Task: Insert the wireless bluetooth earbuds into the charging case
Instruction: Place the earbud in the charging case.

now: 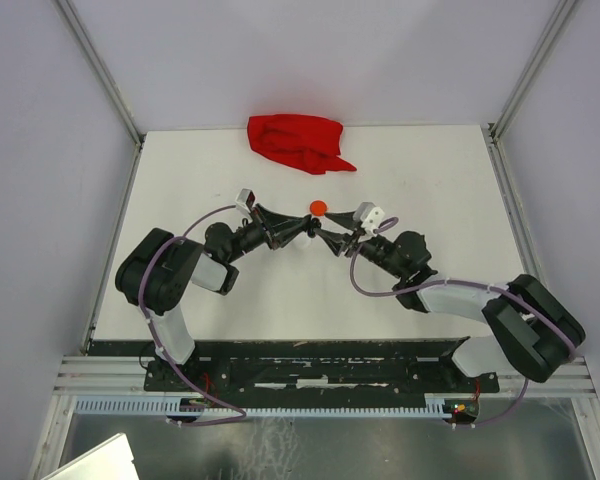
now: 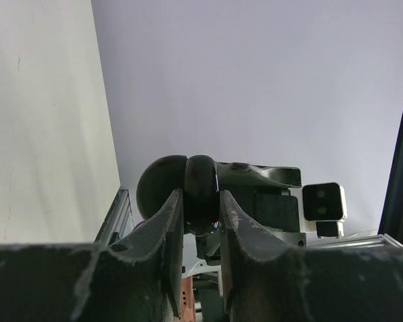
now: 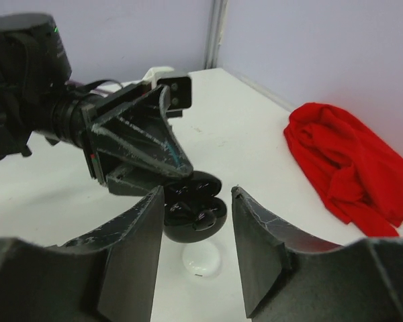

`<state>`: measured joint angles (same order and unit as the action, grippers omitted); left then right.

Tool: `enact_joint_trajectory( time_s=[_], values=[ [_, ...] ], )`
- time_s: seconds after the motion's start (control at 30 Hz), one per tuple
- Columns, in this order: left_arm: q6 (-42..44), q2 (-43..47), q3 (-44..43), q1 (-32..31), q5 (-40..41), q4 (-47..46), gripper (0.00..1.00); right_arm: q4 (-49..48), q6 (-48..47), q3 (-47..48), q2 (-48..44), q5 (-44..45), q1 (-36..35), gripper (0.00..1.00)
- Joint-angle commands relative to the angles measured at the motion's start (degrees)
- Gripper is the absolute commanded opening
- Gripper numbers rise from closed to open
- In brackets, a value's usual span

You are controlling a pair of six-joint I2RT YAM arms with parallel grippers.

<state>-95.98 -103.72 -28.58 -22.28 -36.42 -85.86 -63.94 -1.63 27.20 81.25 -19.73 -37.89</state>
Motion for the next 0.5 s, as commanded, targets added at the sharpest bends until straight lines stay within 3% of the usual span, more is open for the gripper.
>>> enact_joint_trajectory(
  time_s=[0.0, 0.07, 0.17, 0.27, 0.37, 0.47],
  values=[
    [-0.69, 0.20, -0.40, -0.18, 1.34, -3.49, 0.03, -2.38, 2.06, -0.57, -7.69, 6.99, -0.28, 0.54],
    [-0.06, 0.10, -0.19, -0.13, 1.67, -3.41, 0.03, 5.89, 2.14, 1.18, -11.71, 10.96, -0.31, 0.55],
    [1.29, 0.75, 0.16, -0.08, 2.33, -2.13, 0.03, 32.92, 3.87, 8.80, -17.40, 20.61, -0.37, 0.54],
    [3.09, 2.45, 0.81, -0.13, 3.26, 0.30, 0.03, 59.25, 7.14, 21.13, -16.47, 29.56, -0.35, 0.56],
    [6.36, 4.84, 1.26, -0.10, 4.30, 5.11, 0.03, 74.11, 8.90, 29.78, -11.91, 31.24, -0.44, 0.59],
    [8.98, 7.31, 1.39, -0.11, 5.31, 9.24, 0.03, 81.57, 10.64, 35.42, -7.27, 30.82, -0.67, 0.62]
  ],
)
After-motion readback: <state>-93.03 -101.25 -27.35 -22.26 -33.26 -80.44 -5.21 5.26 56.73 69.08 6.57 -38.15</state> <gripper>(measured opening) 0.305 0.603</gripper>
